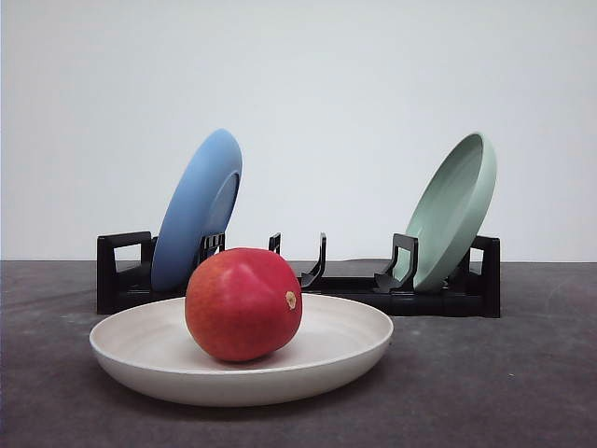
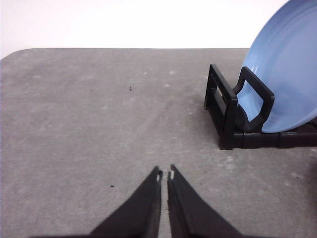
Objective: Place pomegranate in white plate
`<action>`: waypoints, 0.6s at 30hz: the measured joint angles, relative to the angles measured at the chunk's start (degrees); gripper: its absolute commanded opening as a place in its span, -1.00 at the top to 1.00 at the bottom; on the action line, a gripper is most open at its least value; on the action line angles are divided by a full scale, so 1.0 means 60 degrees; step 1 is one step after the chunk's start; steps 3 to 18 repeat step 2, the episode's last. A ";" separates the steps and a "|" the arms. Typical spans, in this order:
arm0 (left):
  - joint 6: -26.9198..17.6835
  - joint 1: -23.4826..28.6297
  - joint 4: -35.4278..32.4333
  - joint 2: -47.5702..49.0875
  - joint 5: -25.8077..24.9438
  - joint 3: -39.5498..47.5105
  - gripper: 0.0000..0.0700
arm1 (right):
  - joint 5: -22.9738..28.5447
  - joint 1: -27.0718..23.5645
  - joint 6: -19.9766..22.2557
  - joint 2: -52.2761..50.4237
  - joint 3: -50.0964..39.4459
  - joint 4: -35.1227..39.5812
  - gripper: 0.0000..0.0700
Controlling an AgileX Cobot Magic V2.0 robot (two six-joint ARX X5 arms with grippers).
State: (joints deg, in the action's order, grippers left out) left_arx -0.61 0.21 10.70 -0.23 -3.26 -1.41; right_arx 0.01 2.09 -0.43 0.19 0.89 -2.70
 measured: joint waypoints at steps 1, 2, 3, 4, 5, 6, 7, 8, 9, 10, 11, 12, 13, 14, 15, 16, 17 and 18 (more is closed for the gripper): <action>-0.0002 0.0000 0.0000 0.0000 0.0002 0.0000 1.00 | 0.0000 0.0000 0.0000 0.0000 0.0000 0.0000 0.92; -0.0002 0.0000 0.0000 0.0000 0.0002 0.0000 1.00 | 0.0000 0.0000 0.0000 0.0000 0.0000 0.0000 0.92; -0.0002 0.0000 0.0000 0.0000 0.0002 0.0000 1.00 | 0.0000 0.0000 0.0000 0.0000 0.0000 0.0000 0.92; -0.0002 0.0000 0.0000 0.0000 0.0002 0.0000 1.00 | 0.0000 0.0000 0.0000 0.0000 0.0000 0.0000 0.92; -0.0002 0.0000 0.0000 0.0000 0.0002 0.0000 1.00 | 0.0000 0.0000 0.0000 0.0000 0.0000 0.0000 0.92; -0.0002 0.0000 0.0000 0.0000 0.0002 0.0000 1.00 | 0.0000 0.0000 0.0000 0.0000 0.0000 0.0000 0.92; -0.0002 0.0000 0.0000 0.0000 0.0002 0.0000 1.00 | 0.0000 0.0000 0.0000 0.0000 0.0000 0.0000 0.92; -0.0002 0.0000 0.0000 0.0000 0.0002 0.0000 1.00 | 0.0000 0.0000 0.0000 0.0000 0.0000 0.0000 0.92; -0.0002 0.0000 0.0000 0.0000 0.0002 0.0000 1.00 | 0.0000 0.0000 0.0000 0.0000 0.0000 0.0000 0.92; -0.0002 0.0000 0.0000 0.0000 0.0002 0.0000 1.00 | 0.0000 0.0000 0.0000 0.0000 0.0000 0.0000 0.92; -0.0002 0.0000 0.0000 0.0000 0.0002 0.0000 1.00 | 0.0000 0.0000 0.0000 0.0000 0.0000 0.0000 0.92; -0.0002 0.0000 0.0000 0.0000 0.0002 0.0000 1.00 | 0.0000 0.0000 0.0000 0.0000 0.0000 0.0000 0.92; -0.0002 0.0000 0.0000 0.0000 0.0002 0.0000 1.00 | 0.0000 0.0000 0.0000 0.0000 0.0000 0.0000 0.92; -0.0002 0.0000 0.0000 0.0000 0.0002 0.0000 1.00 | 0.0000 0.0000 0.0000 0.0000 0.0000 0.0000 0.92; -0.0002 0.0000 0.0000 0.0000 0.0002 0.0000 1.00 | 0.0000 0.0000 0.0000 0.0000 0.0000 0.0000 0.92; -0.0002 0.0000 0.0000 0.0000 0.0002 0.0000 1.00 | 0.0000 0.0000 0.0000 0.0000 0.0000 0.0000 0.92; -0.0002 0.0000 0.0000 0.0000 0.0002 0.0000 1.00 | 0.0000 0.0000 0.0000 0.0000 0.0000 0.0000 0.92; -0.0002 0.0000 0.0000 0.0000 0.0002 0.0000 1.00 | 0.0000 0.0000 0.0000 0.0000 0.0000 0.0000 0.92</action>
